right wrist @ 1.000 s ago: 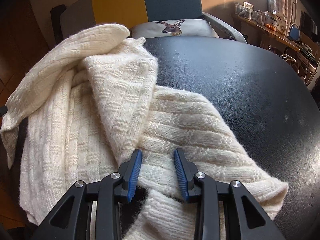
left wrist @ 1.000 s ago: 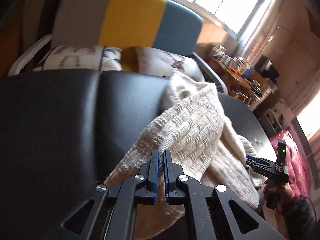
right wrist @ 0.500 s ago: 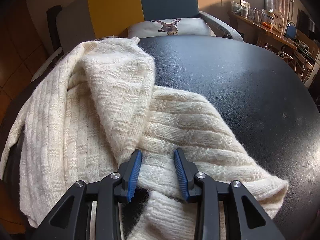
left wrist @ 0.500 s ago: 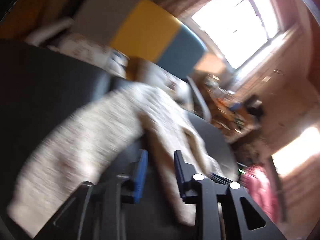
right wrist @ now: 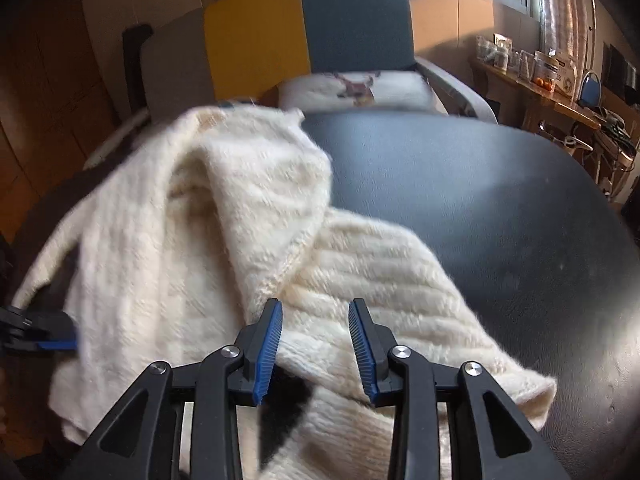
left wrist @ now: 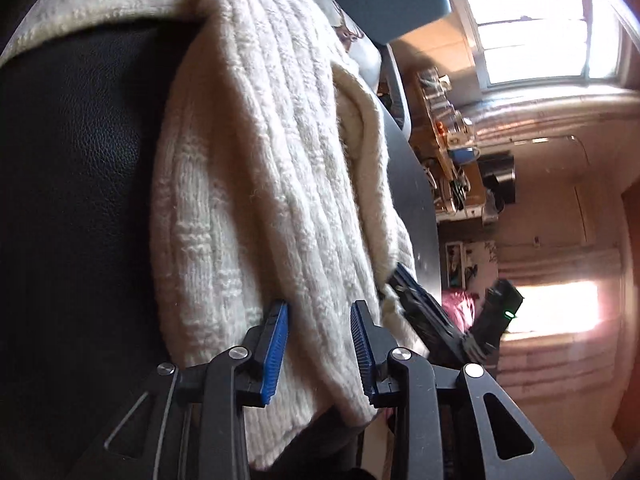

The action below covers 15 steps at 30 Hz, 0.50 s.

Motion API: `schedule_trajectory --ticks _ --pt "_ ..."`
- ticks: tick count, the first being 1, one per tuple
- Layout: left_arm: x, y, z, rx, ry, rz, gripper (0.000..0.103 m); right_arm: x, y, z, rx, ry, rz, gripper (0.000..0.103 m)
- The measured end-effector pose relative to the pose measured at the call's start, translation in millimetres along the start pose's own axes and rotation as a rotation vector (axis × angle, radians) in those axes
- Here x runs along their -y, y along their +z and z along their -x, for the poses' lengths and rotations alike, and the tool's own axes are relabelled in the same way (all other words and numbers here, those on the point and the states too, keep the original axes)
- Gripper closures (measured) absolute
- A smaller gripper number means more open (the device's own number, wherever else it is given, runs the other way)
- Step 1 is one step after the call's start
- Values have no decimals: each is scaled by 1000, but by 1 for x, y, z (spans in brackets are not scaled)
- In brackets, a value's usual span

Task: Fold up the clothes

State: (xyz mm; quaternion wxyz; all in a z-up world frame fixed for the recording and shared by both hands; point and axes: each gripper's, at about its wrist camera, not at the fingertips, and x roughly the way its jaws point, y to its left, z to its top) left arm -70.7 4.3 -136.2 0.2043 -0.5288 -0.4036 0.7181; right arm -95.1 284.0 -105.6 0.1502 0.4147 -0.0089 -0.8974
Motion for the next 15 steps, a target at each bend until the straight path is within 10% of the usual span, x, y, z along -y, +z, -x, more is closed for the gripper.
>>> schedule_trajectory --ticks 4,15 --pt "3 6 -6 33 6 13 93 -15 37 11 78 115 27 66" --pt "-5 12 57 169 -7 -37 96 -83 21 -67 -163 72 226 63"
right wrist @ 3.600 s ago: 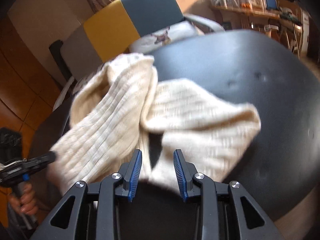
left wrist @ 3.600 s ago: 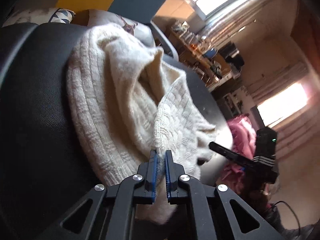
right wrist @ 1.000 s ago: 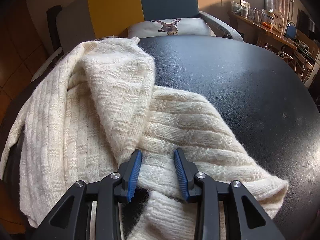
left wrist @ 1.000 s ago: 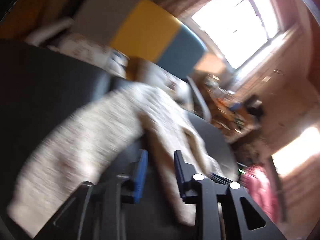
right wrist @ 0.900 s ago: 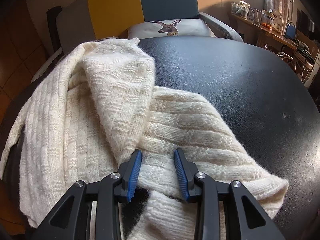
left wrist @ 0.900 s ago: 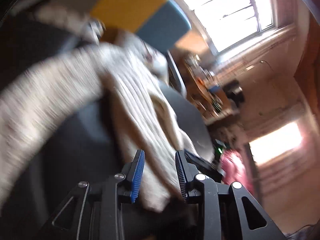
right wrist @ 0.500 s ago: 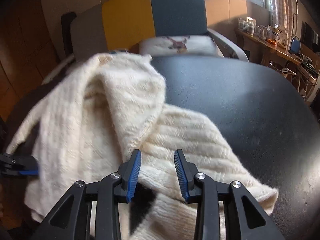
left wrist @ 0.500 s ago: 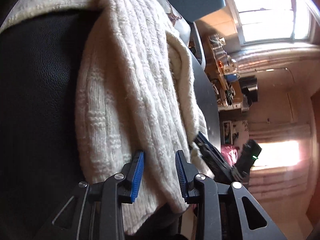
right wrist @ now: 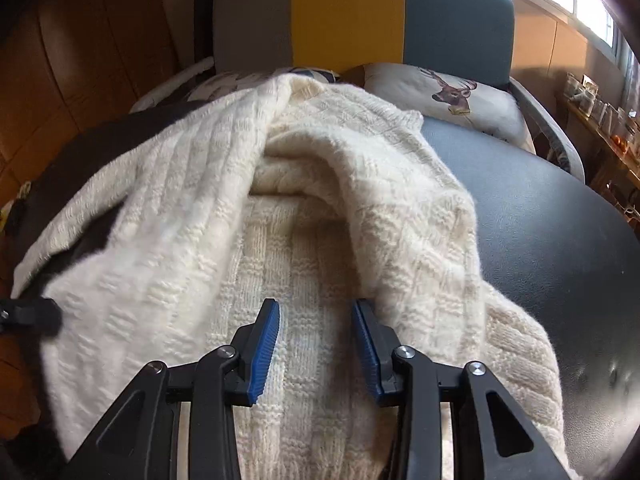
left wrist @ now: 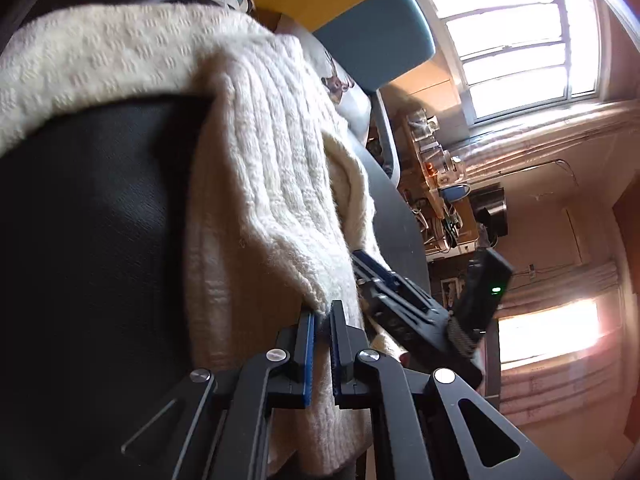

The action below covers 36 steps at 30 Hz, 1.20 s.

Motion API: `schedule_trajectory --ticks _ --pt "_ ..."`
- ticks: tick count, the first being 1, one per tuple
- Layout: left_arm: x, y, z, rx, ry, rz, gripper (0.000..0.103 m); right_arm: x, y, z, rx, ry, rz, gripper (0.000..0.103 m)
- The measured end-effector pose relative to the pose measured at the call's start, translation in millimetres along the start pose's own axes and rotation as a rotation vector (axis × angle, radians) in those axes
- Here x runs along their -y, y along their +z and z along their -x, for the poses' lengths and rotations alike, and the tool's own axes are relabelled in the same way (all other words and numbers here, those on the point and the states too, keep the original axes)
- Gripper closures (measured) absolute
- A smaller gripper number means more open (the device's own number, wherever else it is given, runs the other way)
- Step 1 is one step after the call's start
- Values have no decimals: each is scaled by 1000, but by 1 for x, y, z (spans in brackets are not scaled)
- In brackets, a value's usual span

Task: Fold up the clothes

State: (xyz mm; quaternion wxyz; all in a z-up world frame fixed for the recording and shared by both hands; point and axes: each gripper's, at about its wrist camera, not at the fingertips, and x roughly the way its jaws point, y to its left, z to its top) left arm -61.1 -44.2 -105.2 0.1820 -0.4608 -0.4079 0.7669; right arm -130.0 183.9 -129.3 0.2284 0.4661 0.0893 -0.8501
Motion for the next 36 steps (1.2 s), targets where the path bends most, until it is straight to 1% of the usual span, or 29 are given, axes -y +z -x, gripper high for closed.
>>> schedule_trajectory --ticks 2,3,6,10,13,14,15,16,19,21,22,23,25,27,29,30,31,33,34,35,36 --pt "-10 2 13 19 16 -3 96 -4 -6 -8 -17 -19 -17 55" --pt "-15 4 20 33 29 -4 96 -3 -7 -8 -16 -10 -37 53" --pt "-35 7 42 73 76 -6 96 4 -12 -6 -9 18 -103 52" --pt "-66 6 73 104 127 3 96 2 -12 -7 -4 3 -95 51" --pt "-87 5 108 135 159 43 92 -1 -14 -6 22 -9 -95 51" --pt "-94 5 123 151 174 54 88 -2 -17 -5 34 -12 -93 51" --pt "-100 5 142 186 205 62 84 -2 -18 -5 43 -13 -92 51" --pt "-107 4 163 226 241 70 84 -2 -19 -5 52 -13 -92 50" --pt "-137 2 223 351 451 127 82 -2 -20 -5 61 -13 -93 50" --pt "-162 -4 256 405 537 177 81 -1 -20 -4 59 -10 -89 50" --pt "-173 -6 268 414 567 205 80 -1 -19 -5 59 -11 -88 50" --pt "-183 -8 272 406 565 232 76 -1 -19 -6 59 -11 -87 50" --pt "-202 -11 277 385 549 285 75 -1 -18 -7 60 -13 -86 50" --pt "-214 -10 269 356 489 325 71 -1 -17 -7 62 -14 -86 50" --pt "-223 -10 259 331 444 362 70 -2 -20 -5 66 -15 -84 50" --pt "-227 -8 253 320 435 377 69 -2 -20 -4 67 -16 -84 50" --pt "-227 -6 251 334 441 385 69 -3 -20 -4 69 -16 -84 50" --pt "-224 -2 248 355 440 381 64 -3 -20 -4 71 -19 -81 50" --pt "-223 -1 245 360 445 379 63 -3 -20 -4 71 -19 -81 50" --pt "-221 0 243 366 469 367 63 -3 -20 -4 71 -20 -80 50" --pt "-218 0 240 374 496 352 71 -3 -20 -4 71 -20 -79 50"
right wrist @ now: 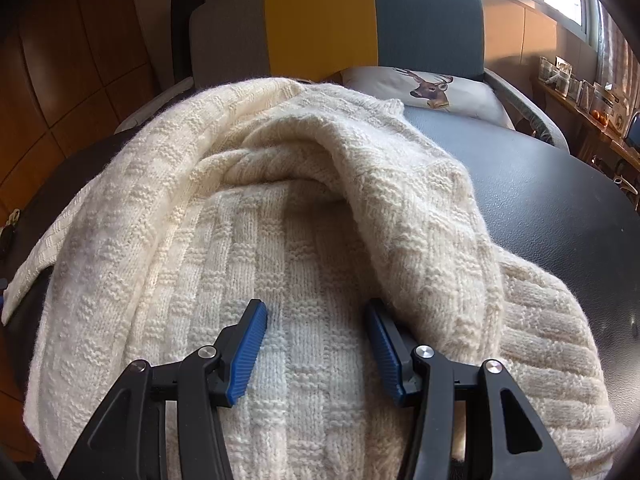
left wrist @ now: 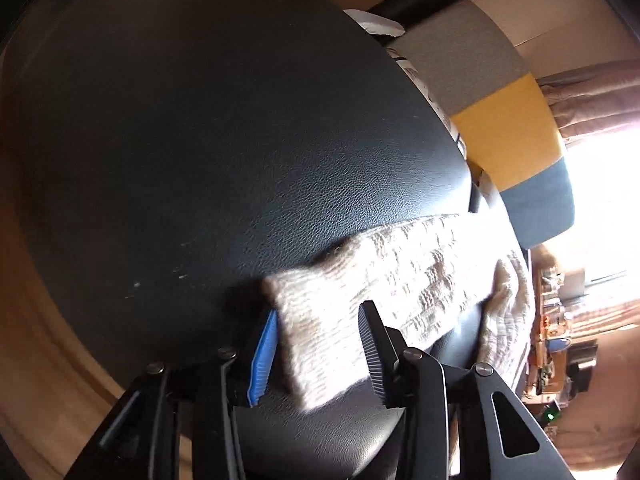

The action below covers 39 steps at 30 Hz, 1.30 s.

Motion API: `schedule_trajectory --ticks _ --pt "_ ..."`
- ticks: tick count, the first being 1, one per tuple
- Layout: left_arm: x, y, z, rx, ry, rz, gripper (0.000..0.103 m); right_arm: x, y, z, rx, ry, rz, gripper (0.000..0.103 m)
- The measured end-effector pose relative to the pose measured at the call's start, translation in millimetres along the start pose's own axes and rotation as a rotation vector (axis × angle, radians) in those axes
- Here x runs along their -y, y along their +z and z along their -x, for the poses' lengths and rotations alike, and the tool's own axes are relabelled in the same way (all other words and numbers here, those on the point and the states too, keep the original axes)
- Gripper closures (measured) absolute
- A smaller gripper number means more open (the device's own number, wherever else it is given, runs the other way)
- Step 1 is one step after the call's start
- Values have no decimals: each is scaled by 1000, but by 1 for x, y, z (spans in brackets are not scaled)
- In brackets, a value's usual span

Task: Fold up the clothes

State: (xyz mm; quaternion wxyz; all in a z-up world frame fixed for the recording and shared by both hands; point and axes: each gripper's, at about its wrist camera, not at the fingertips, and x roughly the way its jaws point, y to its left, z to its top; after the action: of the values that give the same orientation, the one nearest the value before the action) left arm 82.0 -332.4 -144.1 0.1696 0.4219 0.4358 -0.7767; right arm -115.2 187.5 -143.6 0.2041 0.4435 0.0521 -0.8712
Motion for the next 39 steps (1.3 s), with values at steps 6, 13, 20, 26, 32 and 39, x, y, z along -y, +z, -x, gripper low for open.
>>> schedule_trajectory --ticks 6,13,20,26,32,39 --pt "12 4 2 59 37 -32 93 -10 13 4 -37 -21 40 50" --pt "16 58 29 166 89 -67 93 -31 58 17 -42 20 75 48" --pt "30 119 17 227 245 -175 93 -43 92 -29 -94 9 74 48" --pt "33 163 -32 178 387 -221 93 -42 75 -58 -117 -3 46 38" --pt "18 184 -14 199 357 -78 88 -42 68 -58 -54 -10 41 34" --pt "66 80 26 92 -62 -136 87 -43 70 -60 -53 -9 33 32"
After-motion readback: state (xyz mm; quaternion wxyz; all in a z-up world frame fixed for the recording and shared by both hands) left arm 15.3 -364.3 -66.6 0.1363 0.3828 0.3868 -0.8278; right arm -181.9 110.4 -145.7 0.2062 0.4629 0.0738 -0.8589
